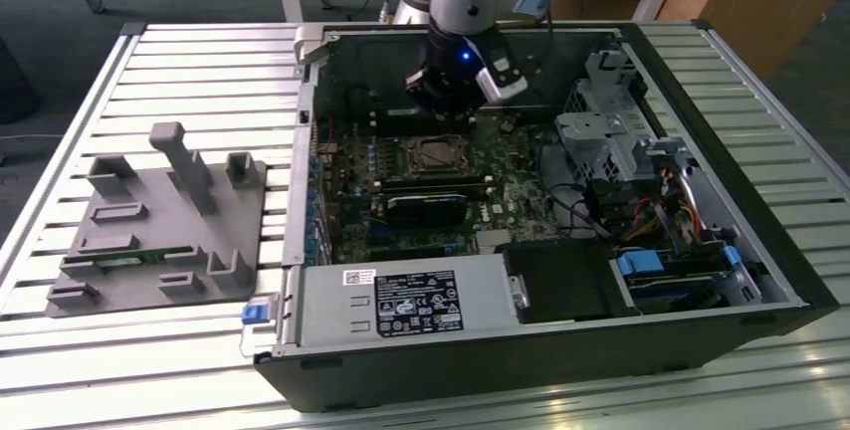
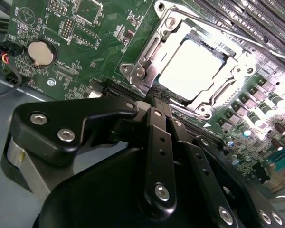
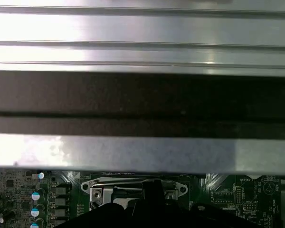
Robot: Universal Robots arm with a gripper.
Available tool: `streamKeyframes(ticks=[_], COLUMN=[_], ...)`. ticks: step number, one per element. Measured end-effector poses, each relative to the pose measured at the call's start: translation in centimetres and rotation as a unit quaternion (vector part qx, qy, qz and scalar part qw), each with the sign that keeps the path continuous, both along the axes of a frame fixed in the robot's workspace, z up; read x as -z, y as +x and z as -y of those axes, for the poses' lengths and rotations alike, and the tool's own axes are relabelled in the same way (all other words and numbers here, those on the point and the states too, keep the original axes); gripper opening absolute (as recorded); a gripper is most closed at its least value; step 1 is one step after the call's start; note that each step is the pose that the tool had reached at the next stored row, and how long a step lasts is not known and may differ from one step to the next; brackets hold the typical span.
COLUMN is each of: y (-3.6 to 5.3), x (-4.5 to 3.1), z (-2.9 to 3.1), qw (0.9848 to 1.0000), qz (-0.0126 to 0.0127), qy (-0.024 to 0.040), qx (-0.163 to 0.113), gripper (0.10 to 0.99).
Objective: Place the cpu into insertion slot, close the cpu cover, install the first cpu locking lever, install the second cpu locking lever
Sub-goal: 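Install the second cpu locking lever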
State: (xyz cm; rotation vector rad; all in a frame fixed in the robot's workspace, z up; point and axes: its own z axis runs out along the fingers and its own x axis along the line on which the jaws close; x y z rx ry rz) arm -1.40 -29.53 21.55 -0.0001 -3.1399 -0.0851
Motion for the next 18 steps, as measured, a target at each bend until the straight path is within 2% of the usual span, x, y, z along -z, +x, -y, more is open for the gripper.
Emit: streamKeyframes(ticks=[5,11,13,15,18], y=[0.00,0.00,0.00,0.00,0.00], x=[0.00,0.00,-0.07,-0.49,-1.62], z=[0.39,1.21,1.27,1.29,1.28], qw=[1.0000,1.0000,1.0000,1.0000,1.0000], qz=[0.0000,0.0000,0.0000,0.0000,0.0001], qy=[0.0000,0.0000,-0.0001,-0.0001,0.0000], qx=[0.000,0.000,0.000,0.000,0.000], gripper=[0.106,0.106,0.106,0.106,0.106])
